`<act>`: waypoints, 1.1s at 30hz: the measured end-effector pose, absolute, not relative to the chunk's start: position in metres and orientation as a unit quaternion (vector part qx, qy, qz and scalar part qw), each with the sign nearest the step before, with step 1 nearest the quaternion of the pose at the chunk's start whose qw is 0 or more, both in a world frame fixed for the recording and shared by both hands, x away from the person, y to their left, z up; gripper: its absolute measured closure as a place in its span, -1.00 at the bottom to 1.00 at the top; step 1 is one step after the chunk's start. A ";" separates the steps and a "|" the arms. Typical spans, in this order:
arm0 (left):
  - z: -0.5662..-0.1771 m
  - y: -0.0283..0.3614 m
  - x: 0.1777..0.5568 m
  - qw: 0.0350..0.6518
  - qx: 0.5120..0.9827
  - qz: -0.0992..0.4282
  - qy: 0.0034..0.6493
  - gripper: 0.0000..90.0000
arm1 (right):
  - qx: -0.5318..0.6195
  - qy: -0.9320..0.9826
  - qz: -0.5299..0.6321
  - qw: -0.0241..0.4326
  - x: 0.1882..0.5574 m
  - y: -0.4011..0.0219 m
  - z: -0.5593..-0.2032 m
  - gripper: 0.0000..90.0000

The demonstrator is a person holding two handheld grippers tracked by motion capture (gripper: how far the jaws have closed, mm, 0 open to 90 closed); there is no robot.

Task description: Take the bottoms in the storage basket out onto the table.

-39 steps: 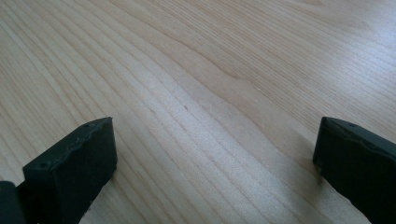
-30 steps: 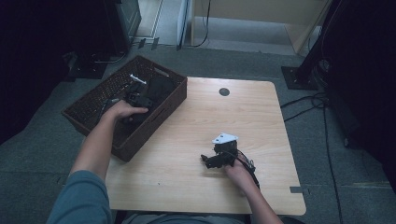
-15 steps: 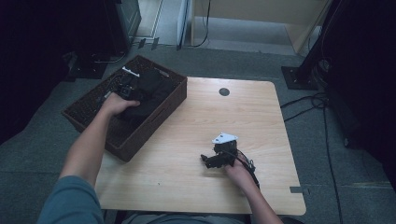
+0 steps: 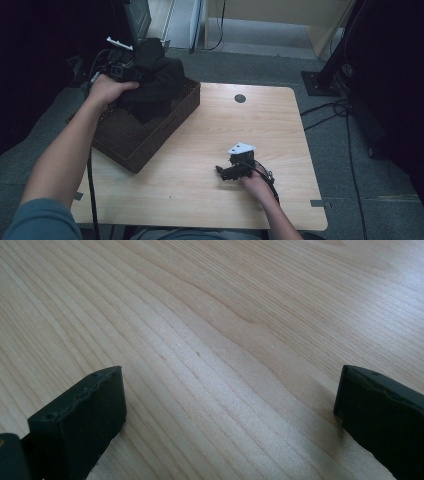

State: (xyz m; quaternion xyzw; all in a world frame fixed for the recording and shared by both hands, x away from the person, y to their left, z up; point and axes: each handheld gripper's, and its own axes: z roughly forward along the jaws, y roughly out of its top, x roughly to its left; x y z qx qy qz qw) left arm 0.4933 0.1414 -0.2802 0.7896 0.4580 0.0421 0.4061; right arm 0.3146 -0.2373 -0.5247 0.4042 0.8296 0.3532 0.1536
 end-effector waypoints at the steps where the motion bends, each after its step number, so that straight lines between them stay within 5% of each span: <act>1: -0.269 0.137 0.487 0.414 0.789 0.046 0.453 0.61 | 0.404 0.830 0.353 0.154 0.315 -0.238 -0.525 -1.00; 12: -0.252 0.069 0.440 0.441 0.804 0.030 0.397 0.59 | 0.404 0.829 0.353 0.156 0.312 -0.243 -0.525 -1.00; 19: -0.293 0.026 0.428 0.435 0.815 -0.004 0.383 0.59 | 0.419 0.821 0.353 0.162 0.309 -0.248 -0.521 -0.71; 33: -0.397 -0.039 0.409 0.370 0.851 -0.023 0.373 0.58 | 0.438 0.789 0.394 0.170 0.303 -0.265 -0.508 -0.71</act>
